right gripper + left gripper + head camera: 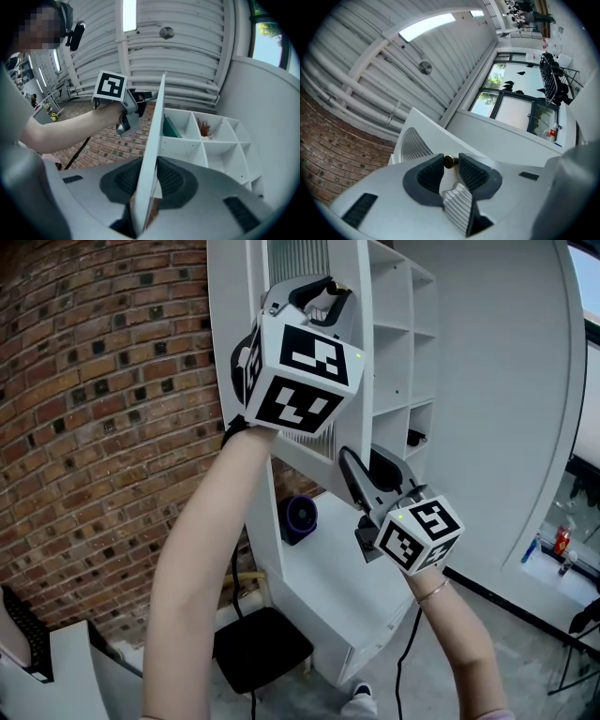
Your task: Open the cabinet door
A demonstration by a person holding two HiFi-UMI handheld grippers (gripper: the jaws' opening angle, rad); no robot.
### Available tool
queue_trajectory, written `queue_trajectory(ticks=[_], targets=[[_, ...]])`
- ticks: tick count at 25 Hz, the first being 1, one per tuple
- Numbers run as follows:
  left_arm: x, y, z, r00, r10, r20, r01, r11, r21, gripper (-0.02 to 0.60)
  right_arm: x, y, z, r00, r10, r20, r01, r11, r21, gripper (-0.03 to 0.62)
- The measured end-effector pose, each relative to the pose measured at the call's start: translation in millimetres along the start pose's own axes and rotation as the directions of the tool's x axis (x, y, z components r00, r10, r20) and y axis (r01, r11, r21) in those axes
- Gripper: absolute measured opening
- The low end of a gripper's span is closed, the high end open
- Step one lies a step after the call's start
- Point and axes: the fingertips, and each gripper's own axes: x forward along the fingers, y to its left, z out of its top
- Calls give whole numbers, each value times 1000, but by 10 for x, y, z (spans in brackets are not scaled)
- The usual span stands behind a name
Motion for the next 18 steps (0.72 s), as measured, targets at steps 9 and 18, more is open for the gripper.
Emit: queue_trajectory(ticks=[9,18], targets=[[-13,11,-4,1000,-8,-12,8,1000,-13,92,5,21,-9,999,-31,-26,31,1000,2,78],[-162,-93,-11,999,-8,37,9,999,-46,92,-100,-40,-56,999,-35,-34,36,999,38,98]])
